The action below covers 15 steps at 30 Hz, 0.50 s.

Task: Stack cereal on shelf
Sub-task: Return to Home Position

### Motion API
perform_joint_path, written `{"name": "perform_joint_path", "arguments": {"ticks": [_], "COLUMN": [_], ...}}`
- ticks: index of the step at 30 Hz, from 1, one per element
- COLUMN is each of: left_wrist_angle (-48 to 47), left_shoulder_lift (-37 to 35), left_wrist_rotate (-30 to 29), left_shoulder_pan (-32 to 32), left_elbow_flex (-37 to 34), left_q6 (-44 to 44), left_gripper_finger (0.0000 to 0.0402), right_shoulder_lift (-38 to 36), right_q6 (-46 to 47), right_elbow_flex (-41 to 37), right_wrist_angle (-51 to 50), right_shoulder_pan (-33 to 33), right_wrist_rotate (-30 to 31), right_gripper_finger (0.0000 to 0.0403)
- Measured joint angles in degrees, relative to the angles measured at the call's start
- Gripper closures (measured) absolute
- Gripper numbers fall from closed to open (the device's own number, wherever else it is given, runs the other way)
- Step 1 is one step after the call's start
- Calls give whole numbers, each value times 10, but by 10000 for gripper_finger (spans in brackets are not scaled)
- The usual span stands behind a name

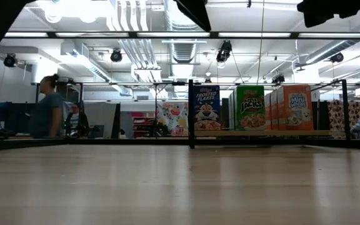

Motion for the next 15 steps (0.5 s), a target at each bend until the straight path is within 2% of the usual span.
{"name": "perform_joint_path", "arguments": {"ticks": [3,6,10,15], "left_wrist_angle": [8,46,157,309], "left_shoulder_lift": [-20,-54,-134,-268], "left_wrist_rotate": [2,2,0,0], "left_shoulder_pan": [-12,-19,-32,-47], "left_elbow_flex": [-31,-99,-250,-458], "left_q6": [-8,-29,-55,-99], "left_gripper_finger": [184,184,184,184], "right_shoulder_lift": [-41,-86,-131,-169], "right_q6": [-11,-16,-23,-43], "right_elbow_flex": [-16,-29,-39,-58], "right_wrist_angle": [-1,-2,19,41], "right_shoulder_pan": [0,0,0,0], "right_wrist_rotate": [0,0,-8,-36], "right_gripper_finger": [390,390,390,390]}}
